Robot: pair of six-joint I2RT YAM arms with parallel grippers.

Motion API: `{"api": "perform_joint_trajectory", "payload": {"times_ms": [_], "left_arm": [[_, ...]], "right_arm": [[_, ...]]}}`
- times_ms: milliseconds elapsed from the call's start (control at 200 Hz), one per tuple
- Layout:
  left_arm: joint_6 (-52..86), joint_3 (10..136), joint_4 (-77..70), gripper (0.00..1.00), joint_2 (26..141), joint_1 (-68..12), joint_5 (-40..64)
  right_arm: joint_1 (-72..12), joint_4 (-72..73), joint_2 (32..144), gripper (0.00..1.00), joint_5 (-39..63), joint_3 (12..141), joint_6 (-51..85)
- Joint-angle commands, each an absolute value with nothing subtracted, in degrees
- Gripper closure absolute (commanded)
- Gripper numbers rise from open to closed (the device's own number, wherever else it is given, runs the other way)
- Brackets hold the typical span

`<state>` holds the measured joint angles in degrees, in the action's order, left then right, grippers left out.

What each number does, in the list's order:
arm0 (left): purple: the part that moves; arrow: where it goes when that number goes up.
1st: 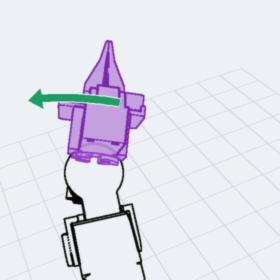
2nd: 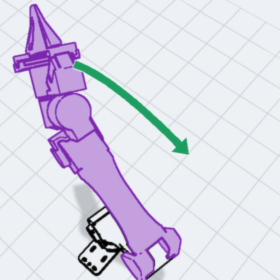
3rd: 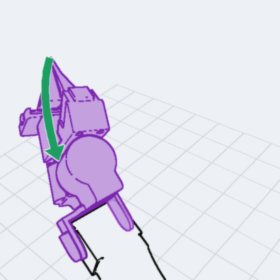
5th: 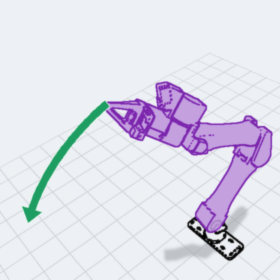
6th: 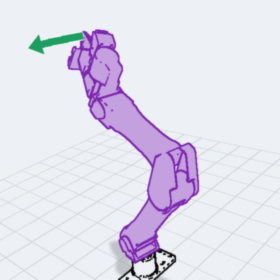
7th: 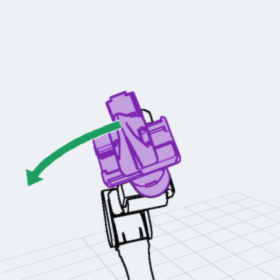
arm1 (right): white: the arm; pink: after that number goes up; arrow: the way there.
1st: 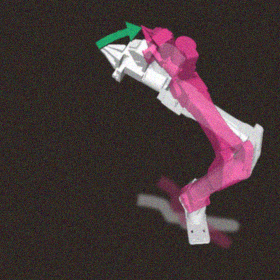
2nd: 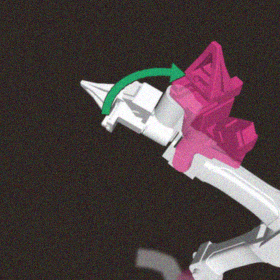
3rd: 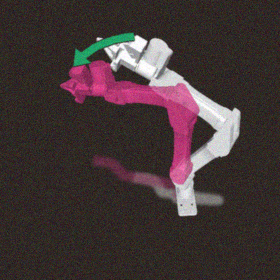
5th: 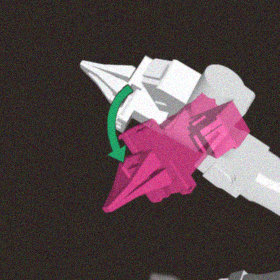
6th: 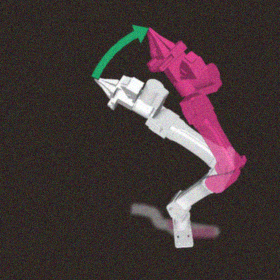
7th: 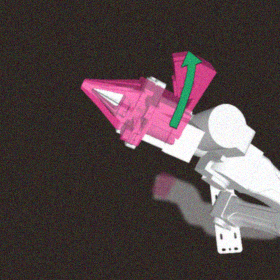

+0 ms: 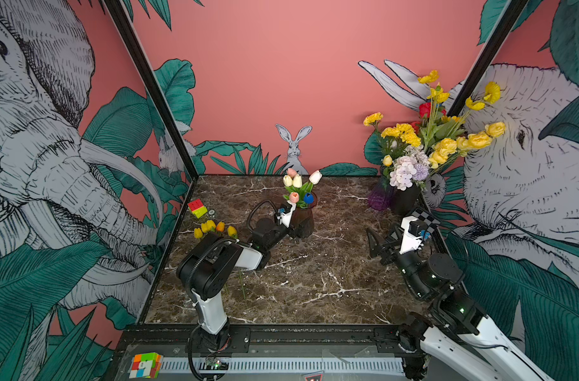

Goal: Pick out yellow flowers from the vase
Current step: Move the vase to the corner of the board.

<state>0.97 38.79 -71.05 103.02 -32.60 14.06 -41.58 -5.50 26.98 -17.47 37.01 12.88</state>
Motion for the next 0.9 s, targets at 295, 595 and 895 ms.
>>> {"api": "perform_joint_trajectory", "payload": {"times_ms": [295,595,895], "left_arm": [[-1.6,45.2,-73.3,0.11,107.0,-32.7,15.3],[-2.6,46.8,-73.2,0.19,108.9,-32.7,15.2],[-5.2,47.1,-74.0,0.33,109.8,-32.7,15.0]], "right_arm": [[-41.6,-5.3,26.9,0.10,-18.2,38.5,12.6],[-41.6,-5.9,26.2,0.10,-18.3,38.4,12.7],[-41.6,-6.2,25.9,0.09,-18.4,38.4,12.9]]}}
